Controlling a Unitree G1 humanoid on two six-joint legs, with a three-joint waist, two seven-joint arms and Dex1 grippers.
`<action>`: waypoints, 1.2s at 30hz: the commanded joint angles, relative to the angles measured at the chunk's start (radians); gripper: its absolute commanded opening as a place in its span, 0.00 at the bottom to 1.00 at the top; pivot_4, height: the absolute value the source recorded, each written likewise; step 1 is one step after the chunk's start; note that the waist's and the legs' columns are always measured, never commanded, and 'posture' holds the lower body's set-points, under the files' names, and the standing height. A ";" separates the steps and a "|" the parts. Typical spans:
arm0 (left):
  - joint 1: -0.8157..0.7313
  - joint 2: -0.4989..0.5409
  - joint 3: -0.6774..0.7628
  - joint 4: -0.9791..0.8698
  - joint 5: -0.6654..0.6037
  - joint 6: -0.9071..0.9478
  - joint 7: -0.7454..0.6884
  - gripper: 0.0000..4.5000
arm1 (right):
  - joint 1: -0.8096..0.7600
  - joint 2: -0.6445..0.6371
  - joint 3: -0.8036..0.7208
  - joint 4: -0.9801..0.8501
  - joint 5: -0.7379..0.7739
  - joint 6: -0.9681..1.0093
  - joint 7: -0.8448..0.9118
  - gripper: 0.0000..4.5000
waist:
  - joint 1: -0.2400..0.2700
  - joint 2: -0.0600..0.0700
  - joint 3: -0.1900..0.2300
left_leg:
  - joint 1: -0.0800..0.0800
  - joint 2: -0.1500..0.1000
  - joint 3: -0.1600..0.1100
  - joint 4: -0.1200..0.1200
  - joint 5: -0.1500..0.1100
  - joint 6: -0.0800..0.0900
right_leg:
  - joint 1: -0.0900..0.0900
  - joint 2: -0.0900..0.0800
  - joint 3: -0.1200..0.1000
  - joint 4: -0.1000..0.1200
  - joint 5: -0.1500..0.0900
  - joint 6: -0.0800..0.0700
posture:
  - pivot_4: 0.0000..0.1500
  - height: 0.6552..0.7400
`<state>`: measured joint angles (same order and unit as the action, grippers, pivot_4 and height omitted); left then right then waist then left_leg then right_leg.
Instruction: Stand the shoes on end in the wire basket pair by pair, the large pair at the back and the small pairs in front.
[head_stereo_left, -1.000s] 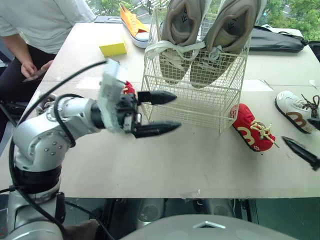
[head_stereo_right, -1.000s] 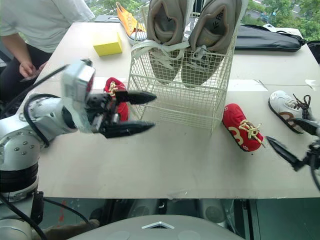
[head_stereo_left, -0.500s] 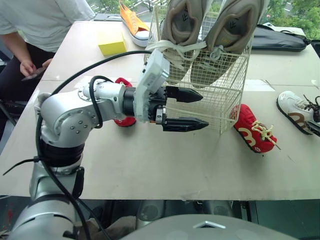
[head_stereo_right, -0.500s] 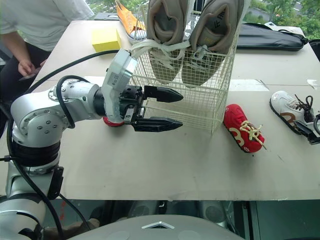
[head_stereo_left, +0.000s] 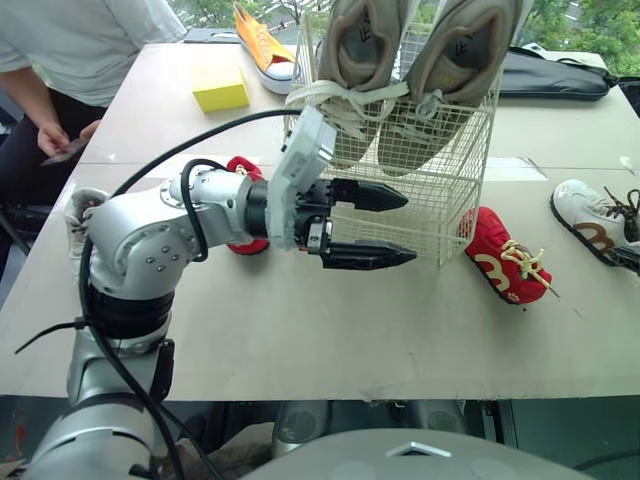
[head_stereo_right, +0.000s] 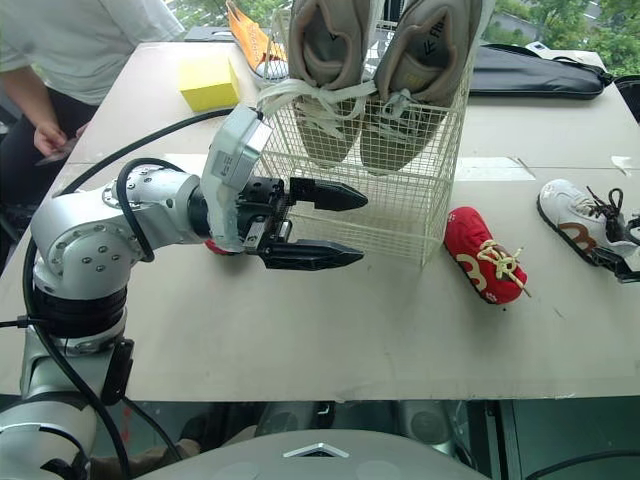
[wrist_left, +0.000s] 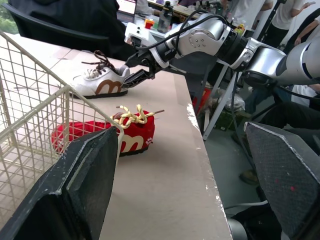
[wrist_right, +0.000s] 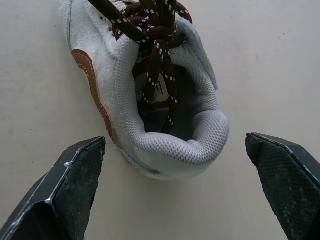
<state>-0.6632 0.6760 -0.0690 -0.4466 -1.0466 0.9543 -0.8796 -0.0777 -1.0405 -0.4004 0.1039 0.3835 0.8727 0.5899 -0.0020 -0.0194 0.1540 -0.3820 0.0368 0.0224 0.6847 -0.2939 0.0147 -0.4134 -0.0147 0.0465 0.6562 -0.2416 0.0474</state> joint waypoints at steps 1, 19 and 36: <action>0.005 -0.014 0.020 -0.026 0.011 -0.026 0.001 0.98 | -0.060 -0.004 0.031 0.043 -0.031 -0.029 0.012 1.00 | -0.003 0.000 0.000 | 0.000 0.000 0.000 0.000 0.000 0.000 | 0.000 0.000 0.000 0.000 0.000 0.000 | 1.00 1.00; -0.031 -0.083 0.065 0.063 -0.026 0.014 0.049 1.00 | 0.185 -0.033 -0.171 -0.217 -0.175 -0.381 0.072 0.00 | 0.012 0.003 0.001 | -0.001 0.000 0.000 0.000 0.000 0.000 | 0.000 -0.001 -0.001 0.000 -0.001 0.002 | 1.00 1.00; -0.515 -0.023 -0.010 0.570 -0.031 0.337 -0.178 1.00 | 0.154 -0.346 -0.485 -0.612 0.167 -0.716 0.795 0.00 | -0.012 0.003 0.007 | 0.001 0.000 -0.003 0.000 0.000 0.000 | 0.001 0.001 -0.002 0.001 -0.001 0.001 | 1.00 1.00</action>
<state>-1.1516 0.6415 -0.0316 0.1348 -1.1128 1.2785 -1.0018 0.1072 -1.3608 -0.8970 -0.5072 0.4966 0.1493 1.3611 -0.0137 -0.0163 0.1606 -0.3815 0.0364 0.0191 0.6845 -0.2939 0.0143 -0.4128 -0.0146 0.0443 0.6570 -0.2426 0.0489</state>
